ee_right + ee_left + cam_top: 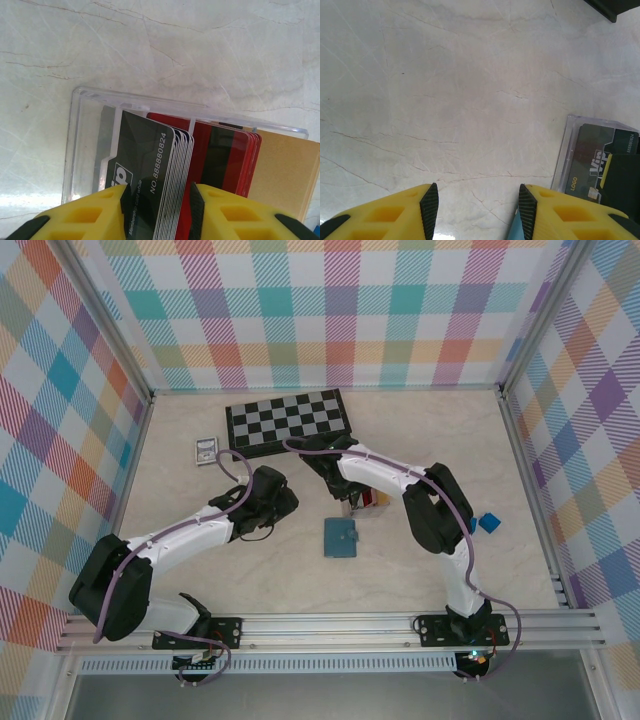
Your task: Put the credit cards into the card holder
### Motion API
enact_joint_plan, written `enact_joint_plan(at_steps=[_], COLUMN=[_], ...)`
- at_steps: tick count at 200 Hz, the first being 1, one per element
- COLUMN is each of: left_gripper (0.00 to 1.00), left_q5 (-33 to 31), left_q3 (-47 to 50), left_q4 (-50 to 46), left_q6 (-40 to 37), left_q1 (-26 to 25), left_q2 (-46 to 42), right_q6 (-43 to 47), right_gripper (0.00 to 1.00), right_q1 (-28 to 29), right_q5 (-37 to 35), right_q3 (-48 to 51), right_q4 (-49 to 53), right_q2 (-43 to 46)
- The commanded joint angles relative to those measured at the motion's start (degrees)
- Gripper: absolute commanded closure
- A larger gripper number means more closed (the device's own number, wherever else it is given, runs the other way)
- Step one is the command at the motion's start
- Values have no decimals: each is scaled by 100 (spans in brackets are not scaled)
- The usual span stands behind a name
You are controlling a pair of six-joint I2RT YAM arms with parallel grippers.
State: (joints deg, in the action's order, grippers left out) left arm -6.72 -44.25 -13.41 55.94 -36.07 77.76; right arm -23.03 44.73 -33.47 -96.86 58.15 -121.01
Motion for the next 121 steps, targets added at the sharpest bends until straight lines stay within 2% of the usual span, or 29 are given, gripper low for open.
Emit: enact_joint_plan(at_steps=[1,58,121], left_gripper=[52,52,52], left_q5=[-37,-5,80], left_q3=[68,68,63], left_q4=[-69,-50,-79], left_q6=[20,35,4], left_q1=[45,42,41], left_q2=[-85,-67,17], right_q6=[37,28,-16], right_gripper=[63,65,75], right_q1=[-26,-26,-95], right_q5=[-168,-146,202], right_q3=[43,92,159], right_q4=[218,205,148], right_q2=[254,351,289])
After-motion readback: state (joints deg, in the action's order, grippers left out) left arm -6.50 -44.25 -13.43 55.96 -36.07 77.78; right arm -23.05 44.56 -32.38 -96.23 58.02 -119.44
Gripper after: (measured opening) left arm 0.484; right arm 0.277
